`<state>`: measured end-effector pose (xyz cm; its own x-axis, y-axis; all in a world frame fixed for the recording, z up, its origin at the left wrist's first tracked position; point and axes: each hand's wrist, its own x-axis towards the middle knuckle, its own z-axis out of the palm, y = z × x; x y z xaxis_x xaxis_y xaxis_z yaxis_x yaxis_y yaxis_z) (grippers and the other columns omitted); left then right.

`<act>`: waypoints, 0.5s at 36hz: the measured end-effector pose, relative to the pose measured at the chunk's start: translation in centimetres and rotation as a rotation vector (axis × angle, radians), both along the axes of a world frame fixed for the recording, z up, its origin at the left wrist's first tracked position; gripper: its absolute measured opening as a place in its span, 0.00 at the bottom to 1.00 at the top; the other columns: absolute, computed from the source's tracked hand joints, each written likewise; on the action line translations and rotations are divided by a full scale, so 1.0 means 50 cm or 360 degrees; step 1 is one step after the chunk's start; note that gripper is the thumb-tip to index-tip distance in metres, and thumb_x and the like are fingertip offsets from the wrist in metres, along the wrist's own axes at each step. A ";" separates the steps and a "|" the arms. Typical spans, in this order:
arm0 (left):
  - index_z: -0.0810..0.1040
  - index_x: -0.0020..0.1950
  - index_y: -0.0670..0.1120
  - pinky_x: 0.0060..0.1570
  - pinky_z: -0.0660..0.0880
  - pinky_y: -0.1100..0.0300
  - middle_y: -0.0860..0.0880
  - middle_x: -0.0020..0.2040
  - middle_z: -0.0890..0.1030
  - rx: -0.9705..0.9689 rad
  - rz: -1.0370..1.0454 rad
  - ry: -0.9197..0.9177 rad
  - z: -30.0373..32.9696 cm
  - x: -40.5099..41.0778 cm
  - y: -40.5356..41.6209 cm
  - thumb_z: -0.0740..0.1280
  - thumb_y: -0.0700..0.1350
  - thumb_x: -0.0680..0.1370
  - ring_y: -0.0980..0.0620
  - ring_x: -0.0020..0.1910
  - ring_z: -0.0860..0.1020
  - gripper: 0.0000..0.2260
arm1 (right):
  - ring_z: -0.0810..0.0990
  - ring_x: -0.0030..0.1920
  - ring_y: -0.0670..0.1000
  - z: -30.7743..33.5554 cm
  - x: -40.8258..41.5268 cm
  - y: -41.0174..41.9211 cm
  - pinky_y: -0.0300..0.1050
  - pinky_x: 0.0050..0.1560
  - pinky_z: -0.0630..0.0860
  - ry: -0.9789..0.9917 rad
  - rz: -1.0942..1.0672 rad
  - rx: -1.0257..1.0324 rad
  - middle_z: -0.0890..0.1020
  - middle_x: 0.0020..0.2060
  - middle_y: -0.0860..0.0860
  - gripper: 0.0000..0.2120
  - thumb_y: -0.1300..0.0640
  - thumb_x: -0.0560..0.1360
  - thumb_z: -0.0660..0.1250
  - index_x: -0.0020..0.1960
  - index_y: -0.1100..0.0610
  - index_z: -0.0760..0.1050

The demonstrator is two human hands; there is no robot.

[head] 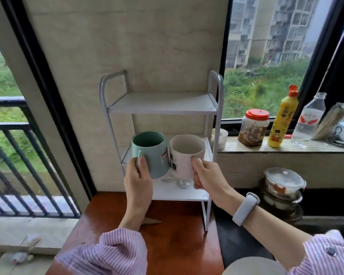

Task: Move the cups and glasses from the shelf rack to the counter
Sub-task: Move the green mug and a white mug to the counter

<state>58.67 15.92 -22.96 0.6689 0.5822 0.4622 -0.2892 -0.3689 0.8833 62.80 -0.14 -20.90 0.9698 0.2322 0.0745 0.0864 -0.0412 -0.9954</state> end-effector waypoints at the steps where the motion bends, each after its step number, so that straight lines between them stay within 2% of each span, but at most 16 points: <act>1: 0.69 0.40 0.56 0.33 0.69 0.58 0.52 0.35 0.73 0.0017 0.0008 -0.0011 0.007 -0.009 -0.005 0.55 0.51 0.80 0.55 0.33 0.70 0.09 | 0.62 0.19 0.45 0.002 -0.009 -0.011 0.44 0.29 0.63 -0.0041 0.0010 -0.0002 0.66 0.15 0.44 0.23 0.53 0.78 0.57 0.24 0.51 0.64; 3: 0.68 0.40 0.56 0.34 0.69 0.57 0.51 0.35 0.73 0.0056 0.0006 -0.0033 0.025 -0.027 -0.020 0.55 0.50 0.80 0.52 0.34 0.71 0.09 | 0.62 0.20 0.45 0.009 -0.030 -0.038 0.43 0.28 0.63 -0.0143 0.0017 -0.0027 0.65 0.16 0.45 0.26 0.53 0.78 0.57 0.21 0.50 0.63; 5: 0.68 0.40 0.56 0.33 0.69 0.56 0.51 0.35 0.73 0.0077 -0.0031 -0.0077 0.049 -0.043 -0.039 0.55 0.50 0.80 0.52 0.34 0.71 0.09 | 0.61 0.20 0.45 0.021 -0.051 -0.066 0.39 0.25 0.62 -0.0196 0.0019 -0.0009 0.65 0.17 0.45 0.23 0.52 0.78 0.57 0.24 0.51 0.62; 9: 0.71 0.47 0.48 0.37 0.72 0.55 0.53 0.37 0.74 0.0153 -0.0100 -0.0167 0.089 -0.072 -0.113 0.55 0.48 0.80 0.61 0.34 0.72 0.07 | 0.62 0.20 0.43 0.045 -0.098 -0.153 0.35 0.22 0.60 -0.0280 -0.0050 0.0064 0.65 0.17 0.44 0.21 0.52 0.78 0.58 0.27 0.52 0.62; 13: 0.69 0.48 0.50 0.43 0.75 0.46 0.53 0.39 0.74 0.0156 -0.0268 -0.0184 0.114 -0.093 -0.247 0.56 0.50 0.80 0.53 0.39 0.73 0.06 | 0.63 0.19 0.43 0.067 -0.161 -0.292 0.35 0.21 0.61 -0.0416 -0.0229 0.0031 0.67 0.16 0.45 0.23 0.54 0.77 0.59 0.23 0.50 0.64; 15: 0.69 0.47 0.50 0.44 0.74 0.47 0.54 0.39 0.74 0.0207 -0.0319 -0.0201 0.121 -0.102 -0.332 0.56 0.51 0.79 0.51 0.40 0.74 0.07 | 0.62 0.18 0.43 0.076 -0.202 -0.379 0.36 0.20 0.60 -0.0416 -0.0347 0.0030 0.66 0.15 0.45 0.25 0.55 0.77 0.59 0.21 0.51 0.64; 18: 0.70 0.46 0.48 0.40 0.70 0.54 0.55 0.37 0.74 0.0253 -0.0478 -0.0269 0.126 -0.123 -0.474 0.57 0.50 0.79 0.56 0.37 0.73 0.08 | 0.63 0.18 0.44 0.083 -0.268 -0.522 0.37 0.20 0.61 -0.0387 -0.0564 0.0045 0.66 0.15 0.45 0.23 0.55 0.77 0.59 0.23 0.51 0.63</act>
<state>52.52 -7.77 -16.65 0.7055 0.2836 0.6495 -0.5422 -0.3741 0.7524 49.38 -26.26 -16.75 0.9426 -0.1173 0.3127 0.3043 -0.0836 -0.9489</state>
